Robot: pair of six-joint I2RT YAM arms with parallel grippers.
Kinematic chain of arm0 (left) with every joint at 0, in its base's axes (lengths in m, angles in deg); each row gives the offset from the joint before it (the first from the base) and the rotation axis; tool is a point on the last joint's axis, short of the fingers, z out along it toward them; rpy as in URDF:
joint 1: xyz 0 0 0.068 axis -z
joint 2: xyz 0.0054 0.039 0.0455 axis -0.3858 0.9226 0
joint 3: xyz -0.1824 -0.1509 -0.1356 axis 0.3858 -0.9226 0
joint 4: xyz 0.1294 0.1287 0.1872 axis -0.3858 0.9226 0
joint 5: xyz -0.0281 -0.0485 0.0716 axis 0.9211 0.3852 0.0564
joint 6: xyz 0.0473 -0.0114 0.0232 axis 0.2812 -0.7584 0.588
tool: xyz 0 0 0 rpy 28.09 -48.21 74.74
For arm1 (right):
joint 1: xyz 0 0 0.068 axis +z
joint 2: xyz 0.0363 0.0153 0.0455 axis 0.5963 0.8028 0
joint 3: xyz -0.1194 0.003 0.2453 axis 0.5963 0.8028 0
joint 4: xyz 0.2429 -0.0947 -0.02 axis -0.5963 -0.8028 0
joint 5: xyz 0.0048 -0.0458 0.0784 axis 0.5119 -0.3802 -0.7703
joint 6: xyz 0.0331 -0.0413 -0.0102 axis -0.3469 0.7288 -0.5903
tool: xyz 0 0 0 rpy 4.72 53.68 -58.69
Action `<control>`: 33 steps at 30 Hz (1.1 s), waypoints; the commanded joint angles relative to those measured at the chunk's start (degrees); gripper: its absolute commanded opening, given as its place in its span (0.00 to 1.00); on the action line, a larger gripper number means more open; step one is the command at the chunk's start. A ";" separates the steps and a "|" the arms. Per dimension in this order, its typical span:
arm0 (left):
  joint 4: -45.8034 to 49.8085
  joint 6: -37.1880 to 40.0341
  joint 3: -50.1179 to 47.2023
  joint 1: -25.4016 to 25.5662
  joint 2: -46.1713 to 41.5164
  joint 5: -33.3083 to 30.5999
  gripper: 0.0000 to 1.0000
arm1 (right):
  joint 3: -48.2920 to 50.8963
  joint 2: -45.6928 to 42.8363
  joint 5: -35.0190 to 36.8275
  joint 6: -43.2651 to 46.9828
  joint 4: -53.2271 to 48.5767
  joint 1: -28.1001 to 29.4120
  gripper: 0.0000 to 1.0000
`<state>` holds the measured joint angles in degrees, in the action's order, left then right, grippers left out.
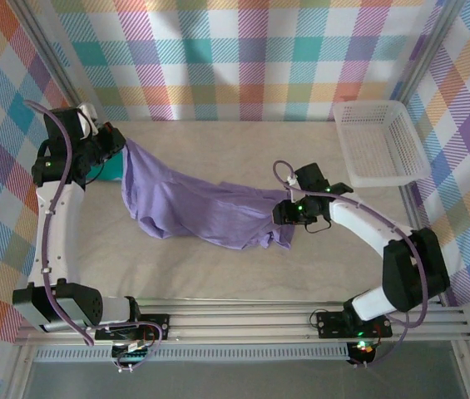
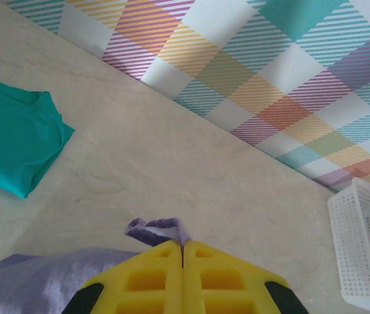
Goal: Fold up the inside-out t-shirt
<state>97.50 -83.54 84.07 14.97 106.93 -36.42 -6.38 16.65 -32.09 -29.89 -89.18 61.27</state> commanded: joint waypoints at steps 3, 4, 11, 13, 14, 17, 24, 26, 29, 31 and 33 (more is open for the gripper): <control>-2.40 -0.81 -1.02 0.78 -1.90 1.31 0.00 | -0.41 4.06 6.38 -1.55 5.29 -0.76 0.50; -2.44 -0.81 -0.98 0.80 -1.89 1.31 0.00 | -0.73 4.84 6.62 -1.23 5.60 -0.76 0.49; -2.58 -0.84 -0.70 0.87 -1.81 1.30 0.00 | -3.16 9.85 4.13 -0.75 6.44 -0.83 0.33; -2.58 -0.89 -0.75 0.88 -1.93 1.28 0.00 | -2.97 9.81 3.77 -0.69 7.00 -1.11 0.25; -2.58 -0.82 -0.76 0.90 -1.92 1.30 0.00 | -2.80 9.65 3.38 -0.74 7.38 -1.32 0.21; -2.55 -0.75 -0.76 0.87 -1.80 1.22 0.00 | -2.23 8.56 2.12 -1.14 8.45 -2.13 0.10; -2.74 -2.00 0.01 0.88 -1.79 1.64 0.00 | -1.29 -4.47 -7.64 0.29 10.02 -8.07 0.00; -3.32 -3.10 0.60 0.87 -1.86 1.92 0.00 | -2.25 -9.90 -14.68 0.93 11.22 -10.99 0.00; -4.46 -4.51 2.47 0.83 -2.28 1.73 0.00 | -6.15 -15.67 -26.28 -0.28 13.89 -16.02 0.00; -4.58 -5.21 5.16 0.54 -2.27 1.17 0.00 | -10.38 -17.49 -32.59 -2.27 15.76 -18.86 0.00; -4.14 -6.22 9.74 -0.34 -1.99 0.21 0.00 | -15.88 -18.27 -37.63 -4.64 18.16 -21.57 0.00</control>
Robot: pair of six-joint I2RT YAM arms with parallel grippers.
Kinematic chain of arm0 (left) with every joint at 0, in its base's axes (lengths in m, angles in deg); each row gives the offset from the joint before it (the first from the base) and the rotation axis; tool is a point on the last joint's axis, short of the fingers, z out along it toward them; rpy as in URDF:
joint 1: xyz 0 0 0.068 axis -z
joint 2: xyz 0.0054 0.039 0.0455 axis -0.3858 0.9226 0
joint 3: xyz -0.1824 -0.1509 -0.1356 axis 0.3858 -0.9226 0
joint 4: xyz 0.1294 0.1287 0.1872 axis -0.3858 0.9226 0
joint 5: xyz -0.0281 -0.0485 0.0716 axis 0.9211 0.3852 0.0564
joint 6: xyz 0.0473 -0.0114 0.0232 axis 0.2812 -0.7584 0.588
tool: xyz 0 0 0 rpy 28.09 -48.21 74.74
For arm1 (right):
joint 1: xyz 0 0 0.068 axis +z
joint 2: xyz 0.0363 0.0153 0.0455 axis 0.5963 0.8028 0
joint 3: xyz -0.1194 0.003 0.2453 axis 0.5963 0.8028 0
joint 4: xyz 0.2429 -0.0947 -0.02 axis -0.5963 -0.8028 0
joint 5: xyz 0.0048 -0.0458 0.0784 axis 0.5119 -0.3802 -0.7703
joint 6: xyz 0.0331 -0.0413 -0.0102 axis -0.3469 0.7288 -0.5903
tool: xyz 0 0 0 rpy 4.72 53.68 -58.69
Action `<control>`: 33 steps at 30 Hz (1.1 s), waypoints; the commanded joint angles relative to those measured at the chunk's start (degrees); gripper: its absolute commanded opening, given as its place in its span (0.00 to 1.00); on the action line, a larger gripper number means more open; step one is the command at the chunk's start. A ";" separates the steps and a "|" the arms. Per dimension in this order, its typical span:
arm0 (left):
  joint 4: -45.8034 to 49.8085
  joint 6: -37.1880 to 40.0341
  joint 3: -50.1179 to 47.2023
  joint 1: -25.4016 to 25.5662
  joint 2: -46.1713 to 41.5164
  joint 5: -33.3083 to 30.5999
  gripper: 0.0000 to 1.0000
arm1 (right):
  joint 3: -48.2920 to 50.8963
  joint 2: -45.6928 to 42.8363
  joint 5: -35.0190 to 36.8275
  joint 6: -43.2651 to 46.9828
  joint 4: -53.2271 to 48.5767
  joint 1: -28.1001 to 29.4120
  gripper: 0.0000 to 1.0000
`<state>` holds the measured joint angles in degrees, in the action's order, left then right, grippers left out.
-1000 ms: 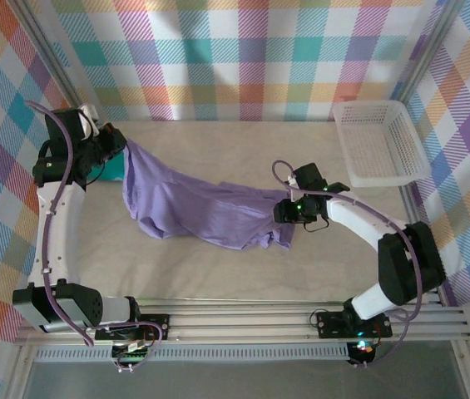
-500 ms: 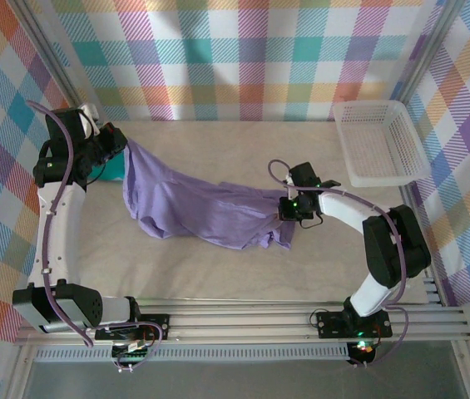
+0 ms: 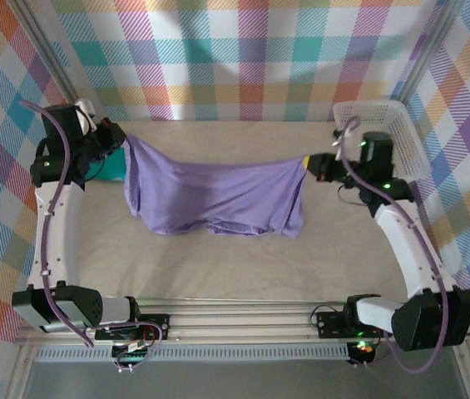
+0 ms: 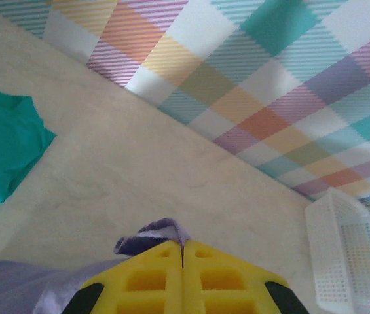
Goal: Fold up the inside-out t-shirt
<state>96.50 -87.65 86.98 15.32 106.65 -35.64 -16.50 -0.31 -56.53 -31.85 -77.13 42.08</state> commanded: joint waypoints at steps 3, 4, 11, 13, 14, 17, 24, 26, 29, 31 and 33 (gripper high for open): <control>-1.00 -2.97 17.40 -3.69 -0.52 -1.42 0.00 | -15.20 -2.20 -18.25 -5.63 7.37 -6.64 0.00; 0.50 -2.98 21.61 -4.78 0.06 -2.24 0.00 | -17.70 -2.80 -18.42 -6.19 7.35 -8.07 0.00; 9.24 -1.93 47.93 -11.61 2.53 -7.15 0.00 | -37.22 -6.28 -14.99 0.35 -9.93 -15.59 0.00; 10.21 -0.75 51.35 -11.61 2.73 -7.47 0.00 | -40.65 -7.60 -12.67 3.66 -14.37 -15.59 0.00; 10.67 -0.32 52.17 -11.60 2.76 -7.42 0.00 | -42.10 -8.30 -10.84 5.12 -16.61 -15.60 0.00; 12.79 0.49 51.66 -11.61 3.96 -5.38 0.00 | -43.57 -9.12 -5.53 8.21 -20.64 -15.63 0.00; 8.11 4.09 33.30 -9.99 3.33 -5.40 0.00 | -31.24 -5.59 -6.53 4.36 -12.86 -15.63 0.00; 6.81 5.66 31.08 -6.42 5.48 -8.11 0.00 | -27.94 -3.13 -6.90 1.61 -7.29 -15.46 0.00; 6.30 7.39 32.56 -2.38 11.37 -11.49 0.00 | -28.12 2.83 -5.39 1.84 -3.56 -13.41 0.00; 5.75 6.42 34.74 -2.03 14.55 -11.86 0.00 | -29.39 6.06 -4.42 2.55 -1.81 -12.36 0.00; 5.49 5.90 37.63 -2.03 17.03 -11.97 0.00 | -31.16 8.50 -3.82 2.73 -0.75 -11.98 0.00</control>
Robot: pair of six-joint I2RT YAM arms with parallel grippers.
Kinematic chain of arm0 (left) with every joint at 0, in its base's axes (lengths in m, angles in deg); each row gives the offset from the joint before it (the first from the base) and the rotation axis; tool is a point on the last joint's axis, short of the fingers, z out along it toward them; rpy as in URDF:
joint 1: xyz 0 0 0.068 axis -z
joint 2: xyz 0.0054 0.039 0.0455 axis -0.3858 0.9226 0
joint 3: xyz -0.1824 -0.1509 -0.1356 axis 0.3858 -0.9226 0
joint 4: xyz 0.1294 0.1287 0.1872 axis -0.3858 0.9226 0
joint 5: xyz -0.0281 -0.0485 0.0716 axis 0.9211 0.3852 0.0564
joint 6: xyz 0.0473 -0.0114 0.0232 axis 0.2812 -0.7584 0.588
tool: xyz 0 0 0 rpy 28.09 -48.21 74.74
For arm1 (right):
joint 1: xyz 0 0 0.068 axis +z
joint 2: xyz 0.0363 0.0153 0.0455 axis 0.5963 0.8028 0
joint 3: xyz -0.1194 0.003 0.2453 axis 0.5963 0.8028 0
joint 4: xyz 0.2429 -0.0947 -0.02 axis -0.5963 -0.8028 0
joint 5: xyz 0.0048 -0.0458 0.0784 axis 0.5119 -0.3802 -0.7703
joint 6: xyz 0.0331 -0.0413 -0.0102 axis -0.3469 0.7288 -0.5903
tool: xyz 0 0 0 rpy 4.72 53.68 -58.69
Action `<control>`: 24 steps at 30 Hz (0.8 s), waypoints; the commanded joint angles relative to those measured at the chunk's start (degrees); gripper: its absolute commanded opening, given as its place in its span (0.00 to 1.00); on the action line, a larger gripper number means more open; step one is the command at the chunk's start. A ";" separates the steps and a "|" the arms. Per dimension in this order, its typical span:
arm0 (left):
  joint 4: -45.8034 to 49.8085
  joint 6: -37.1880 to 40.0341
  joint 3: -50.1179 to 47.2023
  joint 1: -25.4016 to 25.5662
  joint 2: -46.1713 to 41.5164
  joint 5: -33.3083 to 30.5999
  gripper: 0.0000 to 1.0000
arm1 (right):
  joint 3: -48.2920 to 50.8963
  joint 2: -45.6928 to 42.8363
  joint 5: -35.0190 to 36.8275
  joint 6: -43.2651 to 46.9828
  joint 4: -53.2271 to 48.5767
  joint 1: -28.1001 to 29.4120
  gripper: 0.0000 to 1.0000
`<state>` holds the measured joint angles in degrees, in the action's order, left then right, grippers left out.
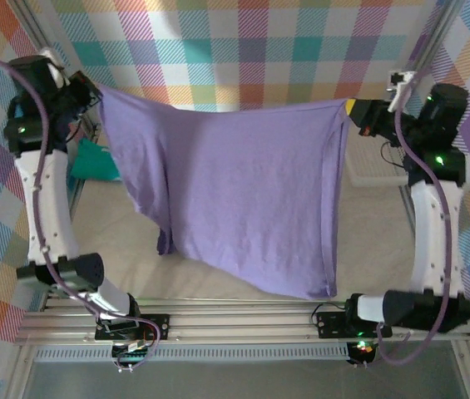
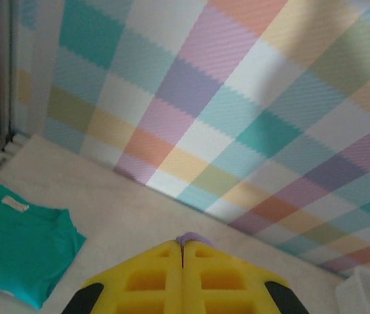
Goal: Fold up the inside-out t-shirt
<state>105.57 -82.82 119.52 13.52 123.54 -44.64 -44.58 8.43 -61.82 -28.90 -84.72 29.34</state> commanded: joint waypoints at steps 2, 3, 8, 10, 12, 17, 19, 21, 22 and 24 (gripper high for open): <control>-3.60 0.89 7.65 -0.22 1.29 -2.99 0.00 | -4.94 1.08 2.14 0.17 6.33 0.76 0.00; -3.62 0.88 8.87 -0.18 1.40 -2.92 0.00 | -5.72 1.23 2.29 0.49 5.90 0.82 0.00; -3.69 0.30 11.16 -0.23 -2.02 -1.43 0.00 | -6.12 -2.32 3.76 2.07 3.77 0.79 0.00; -3.54 0.23 11.08 -0.19 -4.81 -1.24 0.00 | -6.07 -5.01 4.55 3.20 2.00 0.81 0.00; -3.35 0.71 11.06 -0.24 -8.80 -1.61 0.00 | -6.07 -8.40 5.29 4.30 -0.26 0.80 0.00; -3.08 2.68 11.25 -0.24 -18.51 -4.54 0.00 | -7.19 -16.91 6.20 5.46 -4.71 0.77 0.00; -3.30 3.59 11.97 -0.24 -21.95 -5.91 0.00 | -8.90 -19.58 5.97 5.49 -6.60 0.83 0.00; -3.95 4.82 12.93 -0.23 -25.05 -6.78 0.00 | -11.31 -21.60 5.53 5.42 -8.60 0.73 0.00; -4.24 5.23 13.36 -0.22 -26.08 -7.05 0.00 | -12.37 -22.23 5.34 5.41 -9.27 0.76 0.00; -4.53 5.90 15.23 -0.22 -27.38 -7.41 0.00 | -15.20 -23.37 5.08 5.46 -11.00 0.76 0.00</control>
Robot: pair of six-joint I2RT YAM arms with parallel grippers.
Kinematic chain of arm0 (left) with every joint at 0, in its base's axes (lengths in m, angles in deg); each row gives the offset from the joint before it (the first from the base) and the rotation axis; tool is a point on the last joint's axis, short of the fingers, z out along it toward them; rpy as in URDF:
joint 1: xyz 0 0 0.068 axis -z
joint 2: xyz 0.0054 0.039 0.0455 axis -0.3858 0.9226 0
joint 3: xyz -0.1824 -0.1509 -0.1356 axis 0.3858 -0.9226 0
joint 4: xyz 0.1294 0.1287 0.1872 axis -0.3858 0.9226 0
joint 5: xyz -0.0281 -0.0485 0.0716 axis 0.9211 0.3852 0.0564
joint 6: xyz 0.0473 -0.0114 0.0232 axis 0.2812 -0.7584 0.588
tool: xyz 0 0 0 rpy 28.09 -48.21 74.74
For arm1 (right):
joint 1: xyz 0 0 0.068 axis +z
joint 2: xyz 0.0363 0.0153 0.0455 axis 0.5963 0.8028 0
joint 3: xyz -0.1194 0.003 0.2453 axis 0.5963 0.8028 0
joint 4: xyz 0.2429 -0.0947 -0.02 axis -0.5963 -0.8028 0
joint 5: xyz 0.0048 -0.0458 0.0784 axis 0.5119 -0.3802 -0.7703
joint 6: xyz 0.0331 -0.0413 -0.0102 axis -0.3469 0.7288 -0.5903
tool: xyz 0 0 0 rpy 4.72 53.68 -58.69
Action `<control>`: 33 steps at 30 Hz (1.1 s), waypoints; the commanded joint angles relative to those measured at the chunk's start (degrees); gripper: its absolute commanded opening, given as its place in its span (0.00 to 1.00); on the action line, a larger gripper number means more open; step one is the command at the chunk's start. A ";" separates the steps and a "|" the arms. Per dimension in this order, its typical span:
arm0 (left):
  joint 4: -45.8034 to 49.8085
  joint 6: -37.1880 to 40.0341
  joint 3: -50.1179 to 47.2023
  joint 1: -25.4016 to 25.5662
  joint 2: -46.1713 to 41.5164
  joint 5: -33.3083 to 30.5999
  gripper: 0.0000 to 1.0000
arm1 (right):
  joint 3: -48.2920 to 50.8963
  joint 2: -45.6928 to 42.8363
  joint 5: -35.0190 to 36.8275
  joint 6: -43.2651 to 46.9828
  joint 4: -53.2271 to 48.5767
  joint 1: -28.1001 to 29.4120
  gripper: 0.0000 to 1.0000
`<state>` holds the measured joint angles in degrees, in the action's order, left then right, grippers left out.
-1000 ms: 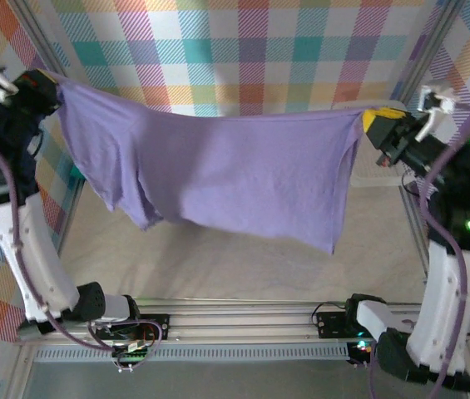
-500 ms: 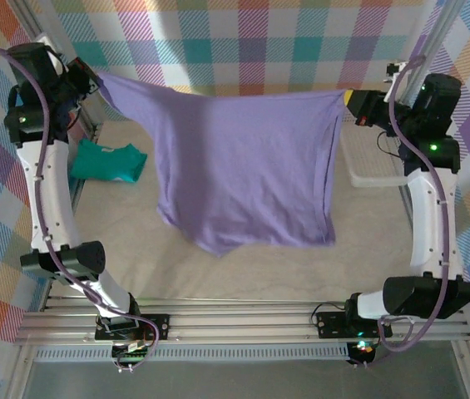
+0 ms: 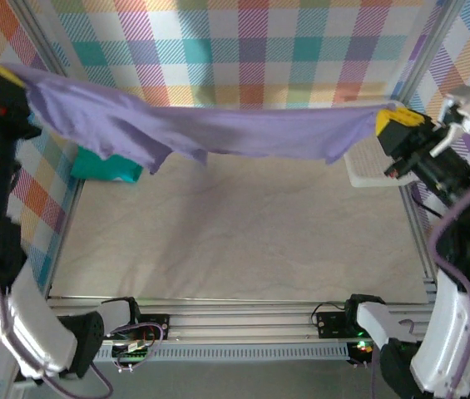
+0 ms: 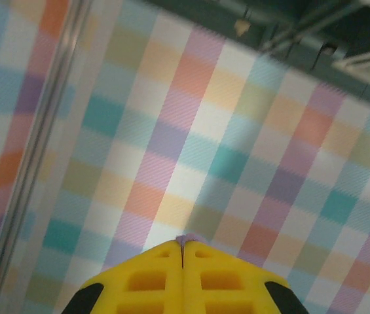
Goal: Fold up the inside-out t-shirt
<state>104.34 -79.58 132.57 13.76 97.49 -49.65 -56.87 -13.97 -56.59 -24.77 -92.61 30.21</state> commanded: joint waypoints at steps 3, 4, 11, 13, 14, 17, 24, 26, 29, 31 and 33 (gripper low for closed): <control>-3.61 3.04 4.82 -0.44 -0.84 -1.82 0.00 | -6.92 -1.44 0.18 1.85 -5.14 -0.10 0.00; -3.52 2.98 5.72 -0.47 -0.19 -1.53 0.00 | -7.99 -1.41 0.28 2.14 -5.62 -0.11 0.00; -6.65 1.58 7.96 -0.46 8.46 1.86 0.00 | -8.47 2.09 1.02 3.58 -5.04 -0.10 0.00; -7.74 0.63 7.33 -0.43 11.76 3.37 0.00 | -5.76 3.37 0.88 3.39 -2.77 -0.11 0.00; -8.27 0.29 6.73 -0.45 13.64 3.84 0.00 | -4.06 4.18 0.85 3.22 -1.11 -0.11 0.00; -10.75 -0.19 3.61 -0.09 19.32 4.67 0.00 | 0.52 8.11 -0.13 2.22 3.60 -0.11 0.00; -17.19 2.52 -2.32 4.20 38.01 1.89 0.00 | 8.78 26.23 3.14 2.01 16.20 2.29 0.00; -16.83 2.94 1.88 5.31 46.16 1.71 0.01 | 6.64 35.38 5.66 2.78 18.23 3.91 0.00; -10.45 2.43 17.32 6.53 63.21 0.96 0.10 | -2.15 52.61 8.01 0.93 18.89 5.28 0.09; -7.05 1.65 27.96 6.69 72.59 0.94 0.19 | -11.36 63.64 10.63 0.91 14.92 6.15 0.15; -6.50 1.40 31.67 6.78 77.16 0.74 0.34 | -22.88 73.07 14.00 2.12 7.40 6.98 0.24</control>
<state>94.31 -78.05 157.22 20.26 173.07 -47.72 -69.35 51.84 -47.85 -23.64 -78.90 36.15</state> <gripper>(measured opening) 0.272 0.209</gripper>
